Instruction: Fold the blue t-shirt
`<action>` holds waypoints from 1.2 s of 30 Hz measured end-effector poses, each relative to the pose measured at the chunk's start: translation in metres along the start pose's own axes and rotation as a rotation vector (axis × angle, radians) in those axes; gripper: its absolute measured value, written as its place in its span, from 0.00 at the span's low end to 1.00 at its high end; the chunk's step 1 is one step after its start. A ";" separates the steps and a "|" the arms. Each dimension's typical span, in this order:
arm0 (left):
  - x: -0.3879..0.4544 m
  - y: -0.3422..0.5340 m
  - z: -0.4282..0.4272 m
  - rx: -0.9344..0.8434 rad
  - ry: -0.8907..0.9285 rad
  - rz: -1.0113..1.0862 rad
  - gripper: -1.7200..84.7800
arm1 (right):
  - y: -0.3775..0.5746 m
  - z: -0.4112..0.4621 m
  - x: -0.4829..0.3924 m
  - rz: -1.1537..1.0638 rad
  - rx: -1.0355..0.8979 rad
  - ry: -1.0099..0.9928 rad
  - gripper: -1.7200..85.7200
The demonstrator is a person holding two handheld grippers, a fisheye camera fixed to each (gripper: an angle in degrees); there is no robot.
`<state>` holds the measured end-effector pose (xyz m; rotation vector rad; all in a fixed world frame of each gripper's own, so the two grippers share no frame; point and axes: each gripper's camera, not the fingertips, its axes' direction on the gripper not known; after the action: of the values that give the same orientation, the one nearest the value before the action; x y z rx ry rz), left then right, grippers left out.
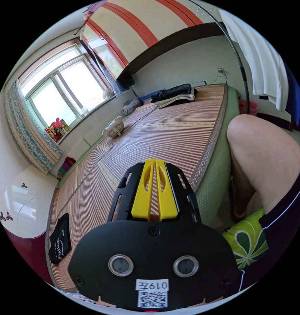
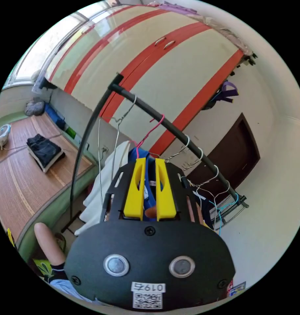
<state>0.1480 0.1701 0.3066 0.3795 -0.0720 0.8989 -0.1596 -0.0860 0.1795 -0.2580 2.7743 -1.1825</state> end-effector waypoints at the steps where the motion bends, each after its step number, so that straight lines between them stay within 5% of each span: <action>1: 0.001 0.004 -0.002 -0.006 -0.010 0.009 0.03 | -0.009 0.019 0.003 0.009 -0.023 -0.015 0.09; 10: 0.003 0.016 -0.005 -0.030 0.021 0.010 0.03 | -0.035 0.100 0.037 0.024 -0.039 -0.183 0.09; 14: -0.003 0.028 -0.009 -0.040 0.024 -0.011 0.03 | -0.046 0.159 0.026 0.020 -0.126 0.052 0.09; 23: -0.016 0.043 -0.006 -0.077 -0.017 -0.030 0.03 | -0.052 0.263 0.015 0.078 -0.203 0.092 0.09; 36: -0.012 0.041 0.002 -0.103 -0.005 -0.003 0.03 | -0.059 0.275 0.056 0.249 -0.025 -0.034 0.03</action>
<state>0.1090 0.1832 0.3173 0.2862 -0.1216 0.8881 -0.1609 -0.3316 0.0306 0.0643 2.6951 -1.0730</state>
